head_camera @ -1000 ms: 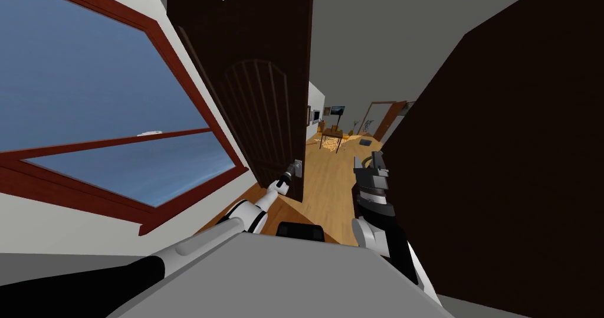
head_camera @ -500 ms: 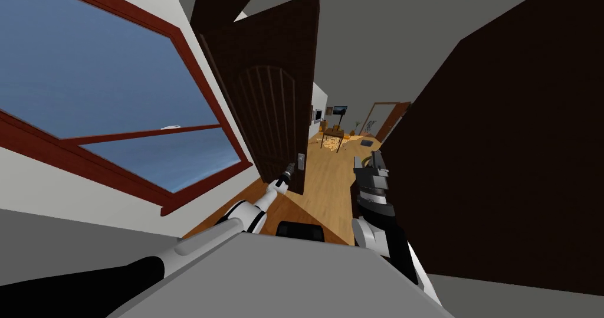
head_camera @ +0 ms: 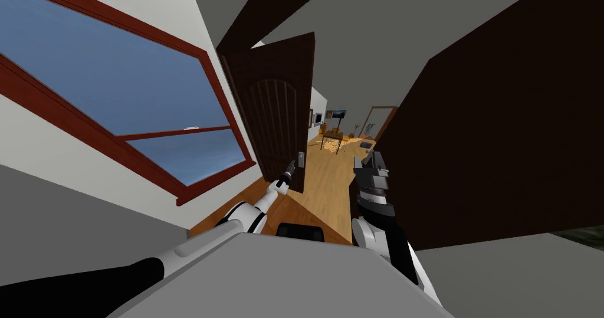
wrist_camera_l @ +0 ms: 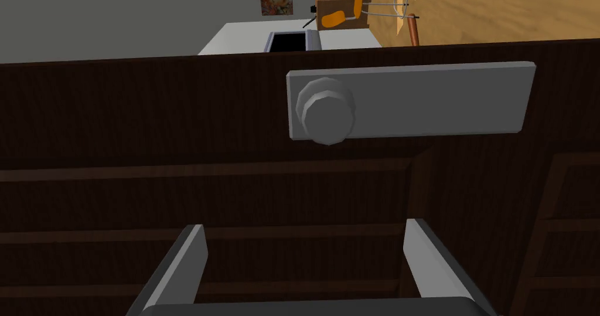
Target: Push the door open
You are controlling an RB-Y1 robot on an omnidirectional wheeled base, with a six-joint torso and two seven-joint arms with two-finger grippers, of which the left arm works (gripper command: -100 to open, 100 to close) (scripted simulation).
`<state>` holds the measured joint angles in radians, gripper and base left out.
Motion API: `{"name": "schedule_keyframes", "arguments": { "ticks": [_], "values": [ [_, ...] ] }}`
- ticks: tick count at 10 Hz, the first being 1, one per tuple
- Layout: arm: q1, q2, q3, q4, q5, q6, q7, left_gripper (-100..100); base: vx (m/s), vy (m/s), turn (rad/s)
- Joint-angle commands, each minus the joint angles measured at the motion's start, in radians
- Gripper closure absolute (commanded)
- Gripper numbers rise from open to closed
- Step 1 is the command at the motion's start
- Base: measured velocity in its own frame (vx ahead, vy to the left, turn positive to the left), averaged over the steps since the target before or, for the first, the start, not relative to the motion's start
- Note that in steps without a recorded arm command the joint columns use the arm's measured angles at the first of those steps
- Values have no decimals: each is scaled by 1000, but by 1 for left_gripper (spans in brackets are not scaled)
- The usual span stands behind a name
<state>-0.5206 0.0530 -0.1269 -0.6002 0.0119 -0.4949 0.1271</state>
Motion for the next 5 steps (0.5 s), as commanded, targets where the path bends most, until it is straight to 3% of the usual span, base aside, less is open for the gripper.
{"name": "schedule_keyframes", "arguments": {
  "ticks": [1, 5],
  "values": [
    [-6, 5, 3, 13, 1, -9, -2, -100, 181, -50, -14],
    [-2, 10, 12, 15, 3, -19, -9, -100, 188, -49, -20]
  ]
}}
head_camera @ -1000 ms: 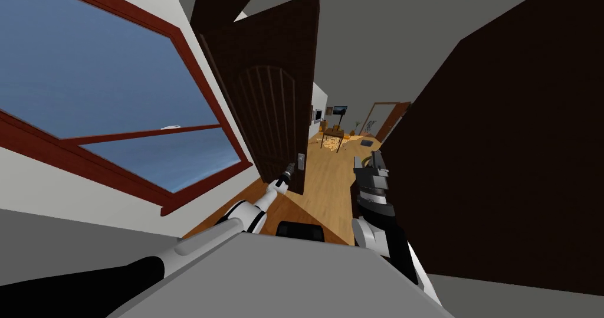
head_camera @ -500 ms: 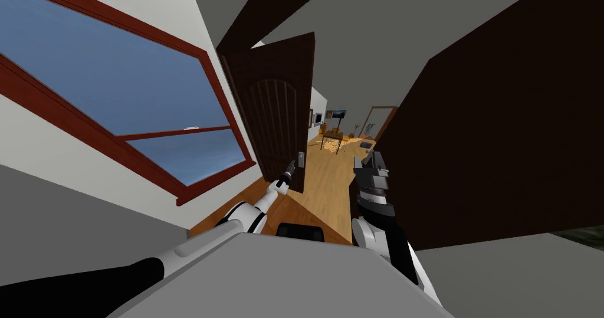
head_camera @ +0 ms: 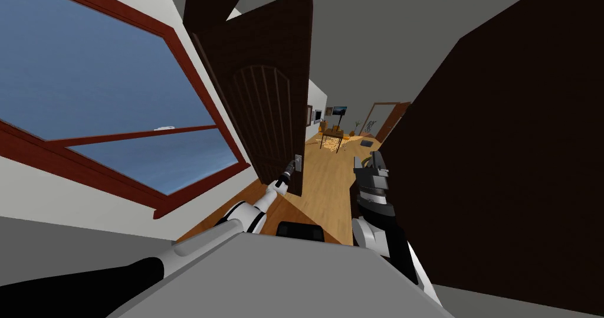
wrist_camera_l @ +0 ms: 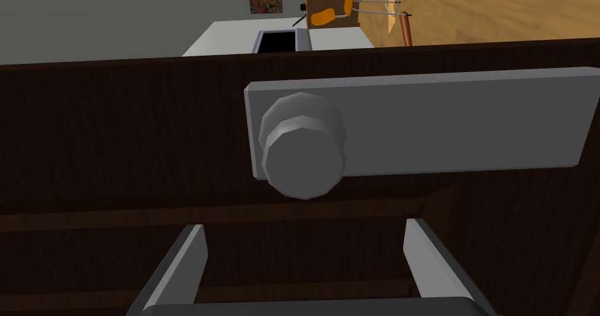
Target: Push the door open
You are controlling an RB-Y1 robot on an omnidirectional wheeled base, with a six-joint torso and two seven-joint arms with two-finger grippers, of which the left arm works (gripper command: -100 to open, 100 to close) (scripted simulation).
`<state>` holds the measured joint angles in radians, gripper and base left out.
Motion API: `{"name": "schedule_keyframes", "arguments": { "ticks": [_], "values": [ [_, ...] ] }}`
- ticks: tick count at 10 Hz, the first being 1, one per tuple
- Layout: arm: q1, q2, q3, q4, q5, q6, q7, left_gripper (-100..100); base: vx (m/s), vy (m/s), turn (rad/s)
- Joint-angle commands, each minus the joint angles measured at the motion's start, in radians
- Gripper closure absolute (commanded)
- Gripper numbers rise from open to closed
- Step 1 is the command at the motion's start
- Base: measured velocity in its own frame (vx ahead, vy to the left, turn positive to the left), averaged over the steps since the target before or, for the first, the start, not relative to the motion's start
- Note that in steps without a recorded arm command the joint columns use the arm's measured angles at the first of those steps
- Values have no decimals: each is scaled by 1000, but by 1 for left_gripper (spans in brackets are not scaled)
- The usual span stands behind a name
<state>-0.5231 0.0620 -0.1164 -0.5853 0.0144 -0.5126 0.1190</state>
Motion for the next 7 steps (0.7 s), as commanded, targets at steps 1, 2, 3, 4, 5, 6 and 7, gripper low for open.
{"name": "schedule_keyframes", "arguments": {
  "ticks": [1, 2, 3, 4, 5, 6, 7],
  "values": [
    [1, -1, 3, 1, 1, -4, -2, -100, 218, -84, -25],
    [2, -2, 5, 1, 1, -6, -4, -100, 202, -74, -17],
    [3, -6, 7, 2, 1, -9, -6, -100, 179, -68, -24],
    [1, -4, 6, 3, 1, -8, -4, -100, 79, -32, 0],
    [1, -4, 6, 3, 1, -8, -4, 100, -10, 3, 4],
    [1, -4, 6, 3, 1, -8, -4, 100, -26, 13, -10],
    [1, -4, 6, 3, 1, -8, -4, 100, -25, 11, -7]
  ]
}}
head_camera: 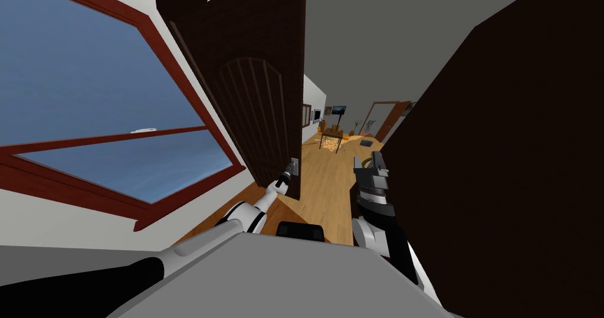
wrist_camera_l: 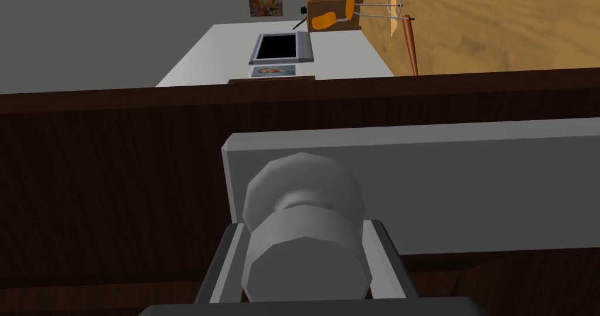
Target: Push the door open
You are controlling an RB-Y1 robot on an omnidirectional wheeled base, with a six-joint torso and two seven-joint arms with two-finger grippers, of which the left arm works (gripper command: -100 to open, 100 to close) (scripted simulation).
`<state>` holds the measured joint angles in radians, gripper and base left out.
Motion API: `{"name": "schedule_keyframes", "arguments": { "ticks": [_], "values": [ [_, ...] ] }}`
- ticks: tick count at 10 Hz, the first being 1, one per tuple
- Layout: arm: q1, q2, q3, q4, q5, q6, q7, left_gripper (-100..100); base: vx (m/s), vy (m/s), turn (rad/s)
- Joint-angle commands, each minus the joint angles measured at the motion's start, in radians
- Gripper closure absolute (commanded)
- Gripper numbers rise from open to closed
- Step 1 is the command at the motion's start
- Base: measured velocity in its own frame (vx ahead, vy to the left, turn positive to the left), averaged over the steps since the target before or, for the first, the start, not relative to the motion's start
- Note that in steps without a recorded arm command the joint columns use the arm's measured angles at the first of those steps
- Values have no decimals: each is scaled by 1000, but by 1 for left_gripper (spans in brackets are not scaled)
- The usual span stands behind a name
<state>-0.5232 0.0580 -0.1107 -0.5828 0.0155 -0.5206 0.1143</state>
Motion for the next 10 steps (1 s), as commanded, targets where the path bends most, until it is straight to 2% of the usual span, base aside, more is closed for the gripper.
{"name": "schedule_keyframes", "arguments": {
  "ticks": [1, 3, 4, 10],
  "values": [
    [1, 0, 0, 1, 0, 0, 0, 100, -17, 6, 1],
    [1, 0, 0, 1, 0, 0, 0, 100, -5, 1, 2],
    [4, 6, 11, 3, 4, 3, -5, 100, 90, -46, 39],
    [5, 24, 47, 5, 19, 5, -23, 100, 157, -91, 48]
  ]
}}
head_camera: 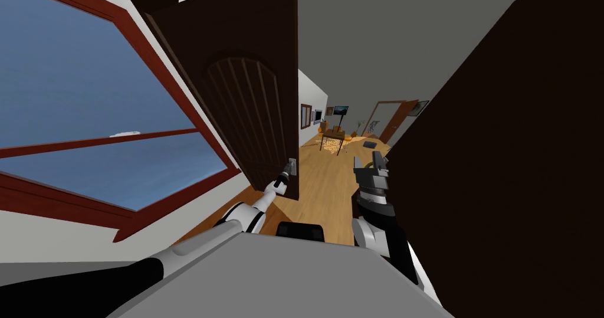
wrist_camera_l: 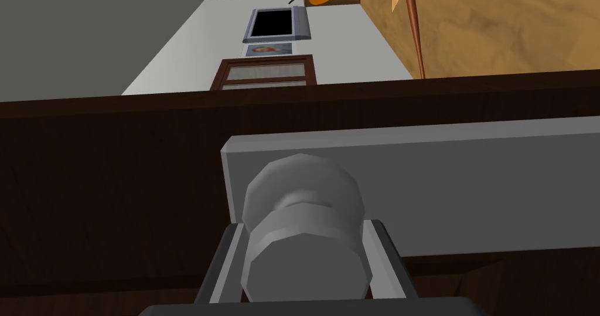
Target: Push the door open
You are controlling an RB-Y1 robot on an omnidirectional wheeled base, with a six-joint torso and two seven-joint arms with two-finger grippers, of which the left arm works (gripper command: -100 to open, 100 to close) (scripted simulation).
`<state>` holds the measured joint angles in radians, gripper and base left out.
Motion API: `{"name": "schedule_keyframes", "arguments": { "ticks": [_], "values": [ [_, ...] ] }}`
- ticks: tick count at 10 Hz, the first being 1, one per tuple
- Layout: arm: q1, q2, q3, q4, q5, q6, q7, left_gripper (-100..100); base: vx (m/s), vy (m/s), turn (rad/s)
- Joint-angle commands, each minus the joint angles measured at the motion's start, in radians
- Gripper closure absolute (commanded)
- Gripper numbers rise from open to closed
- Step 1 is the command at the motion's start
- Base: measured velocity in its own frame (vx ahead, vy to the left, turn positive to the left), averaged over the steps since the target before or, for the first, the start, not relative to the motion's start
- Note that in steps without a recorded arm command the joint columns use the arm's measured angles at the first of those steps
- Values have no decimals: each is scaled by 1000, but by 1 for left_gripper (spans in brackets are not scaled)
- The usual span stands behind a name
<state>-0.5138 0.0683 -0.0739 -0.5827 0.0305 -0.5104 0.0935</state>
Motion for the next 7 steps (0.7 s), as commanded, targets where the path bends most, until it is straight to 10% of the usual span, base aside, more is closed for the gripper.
{"name": "schedule_keyframes", "arguments": {
  "ticks": [1, 7],
  "values": [
    [-4, 18, 20, 5, 7, -4, -7, 100, 165, -90, 39],
    [-2, 32, 63, 7, 24, -1, -28, 100, 140, -109, 61]
  ]
}}
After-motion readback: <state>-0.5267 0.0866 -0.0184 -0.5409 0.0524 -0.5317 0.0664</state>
